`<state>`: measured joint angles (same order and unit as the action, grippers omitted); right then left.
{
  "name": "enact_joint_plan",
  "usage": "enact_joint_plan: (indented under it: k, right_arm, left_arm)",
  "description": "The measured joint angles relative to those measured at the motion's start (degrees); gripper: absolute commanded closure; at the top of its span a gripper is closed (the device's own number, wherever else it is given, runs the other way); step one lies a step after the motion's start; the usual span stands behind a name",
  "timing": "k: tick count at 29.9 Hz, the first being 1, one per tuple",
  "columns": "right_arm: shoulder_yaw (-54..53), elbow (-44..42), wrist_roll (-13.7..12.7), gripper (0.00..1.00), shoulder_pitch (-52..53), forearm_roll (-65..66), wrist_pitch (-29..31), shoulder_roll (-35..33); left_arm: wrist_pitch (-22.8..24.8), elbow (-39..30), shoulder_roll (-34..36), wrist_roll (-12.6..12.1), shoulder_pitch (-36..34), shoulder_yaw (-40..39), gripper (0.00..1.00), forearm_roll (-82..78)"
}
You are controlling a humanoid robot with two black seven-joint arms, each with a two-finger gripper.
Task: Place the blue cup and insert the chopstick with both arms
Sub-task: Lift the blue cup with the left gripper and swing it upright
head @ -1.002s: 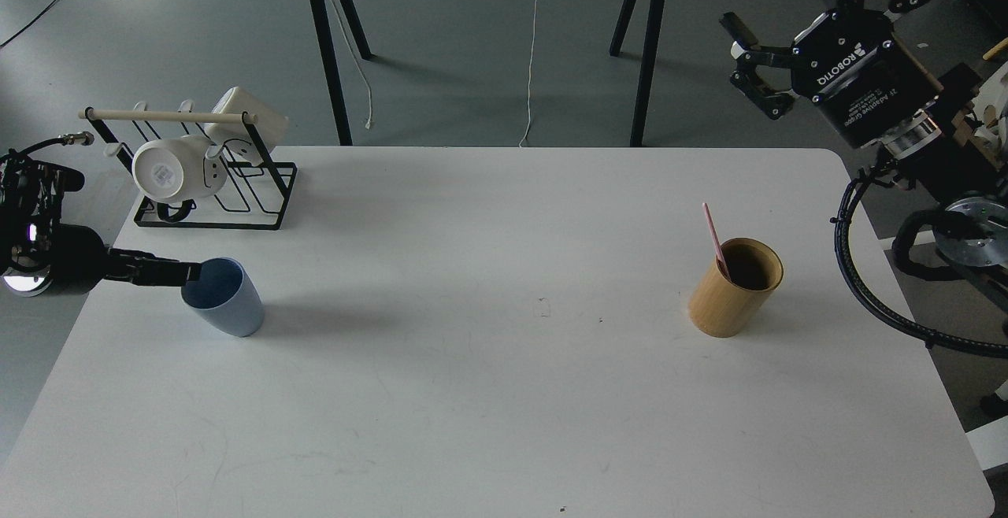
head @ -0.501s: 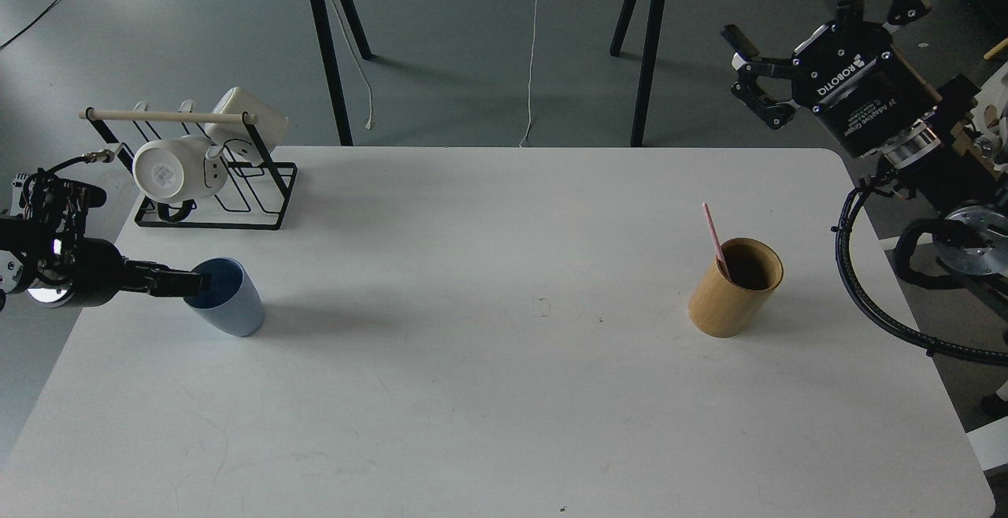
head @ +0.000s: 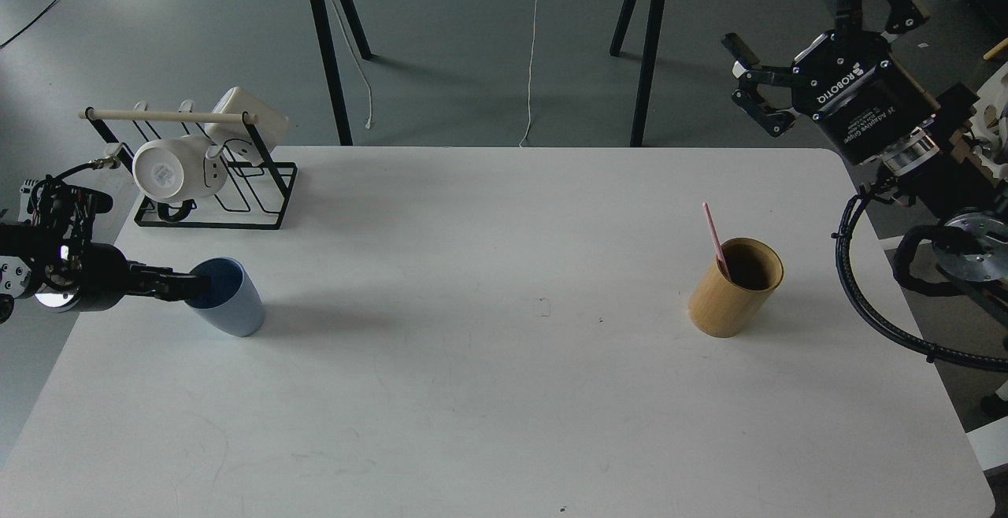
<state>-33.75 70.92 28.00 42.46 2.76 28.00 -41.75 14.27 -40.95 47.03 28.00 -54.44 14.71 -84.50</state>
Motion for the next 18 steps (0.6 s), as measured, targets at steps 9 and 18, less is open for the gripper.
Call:
enact_joint_plan:
  k: [9,18]
  right_arm:
    - [0.0,0.0,0.0,0.01,-0.34,-0.02,0.0,0.0]
    - [0.0,-0.01,0.0,0.01,-0.6,0.0,0.0,0.0]
  left_arm:
    - [-4.24,0.05,0.02,0.0,1.49,0.03,0.97,0.0]
    - [-5.03,-5.4,4.13,-0.01,-0.08,-1.07,0.97,0.58]
